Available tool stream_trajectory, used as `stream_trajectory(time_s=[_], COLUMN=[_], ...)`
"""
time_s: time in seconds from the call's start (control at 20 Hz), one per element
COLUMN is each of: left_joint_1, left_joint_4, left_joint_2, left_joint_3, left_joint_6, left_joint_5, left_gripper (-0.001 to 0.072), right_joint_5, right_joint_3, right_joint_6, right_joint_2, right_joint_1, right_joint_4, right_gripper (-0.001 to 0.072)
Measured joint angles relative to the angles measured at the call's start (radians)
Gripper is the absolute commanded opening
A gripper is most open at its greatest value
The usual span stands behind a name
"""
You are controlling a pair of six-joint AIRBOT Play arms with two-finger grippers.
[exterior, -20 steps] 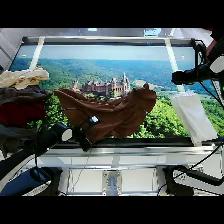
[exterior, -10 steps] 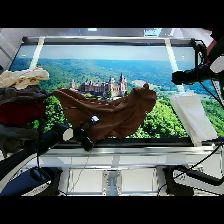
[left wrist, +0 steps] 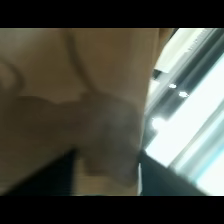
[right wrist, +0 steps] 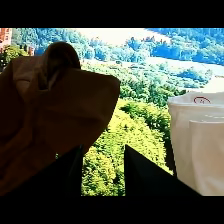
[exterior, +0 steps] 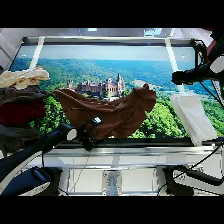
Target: Fold the shirts.
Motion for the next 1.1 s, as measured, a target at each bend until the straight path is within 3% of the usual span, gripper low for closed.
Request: stream_trajectory(time_s=[0.1, 0.15, 0.2, 0.25, 0.3, 0.35, 0.4, 0.45, 0.65, 0.9, 1.05, 1.1], left_joint_1=[-0.015, -0.019, -0.023, -0.025, -0.026, -0.028, -0.028, -0.029, -0.03, -0.03, -0.03, -0.03], left_joint_4=[0.016, 0.03, 0.055, 0.094, 0.13, 0.171, 0.205, 0.24, 0.311, 0.341, 0.362, 0.37], left_joint_2=[-0.011, -0.014, -0.017, -0.017, -0.014, -0.01, -0.008, -0.006, -0.003, -0.002, -0.002, -0.002], left_joint_3=[0.008, 0.02, 0.036, 0.06, 0.09, 0.122, 0.152, 0.184, 0.255, 0.278, 0.281, 0.282], left_joint_6=[-0.03, -0.059, -0.084, -0.108, -0.127, -0.143, -0.151, -0.16, -0.179, -0.195, -0.199, -0.2], left_joint_5=[-0.008, -0.018, -0.036, -0.072, -0.074, -0.084, -0.109, -0.117, -0.146, -0.194, -0.209, -0.214], left_gripper=[0.0011, 0.0011, 0.0011, 0.0012, 0.0011, 0.0011, 0.0011, 0.0012, 0.0012, 0.0011, 0.0012, 0.0012], right_joint_5=[0.0, 0.0, 0.0, 0.001, 0.003, 0.008, 0.014, 0.017, -0.064, -0.262, -0.358, -0.388], right_joint_3=[0.0, 0.0, 0.0, 0.0, 0.0, 0.0, -0.005, -0.015, -0.1, -0.162, -0.171, -0.172], right_joint_6=[0.0, 0.0, 0.0, 0.0, 0.0, 0.0, 0.0, -0.005, -0.018, -0.069, -0.112, -0.119], right_joint_2=[0.0, 0.0, 0.0, 0.0, 0.0, 0.001, 0.001, 0.001, -0.019, -0.14, -0.232, -0.256], right_joint_1=[0.0, 0.0, 0.0, 0.0, 0.0, 0.0, 0.0, 0.0, 0.0, 0.027, 0.076, 0.088], right_joint_4=[-0.001, -0.002, -0.005, -0.006, -0.005, 0.002, 0.012, 0.026, 0.143, 0.402, 0.492, 0.506], right_gripper=[0.031, 0.0229, 0.0057, 0.0034, 0.0041, 0.0111, 0.0407, 0.0637, 0.0609, 0.06, 0.0544, 0.0455])
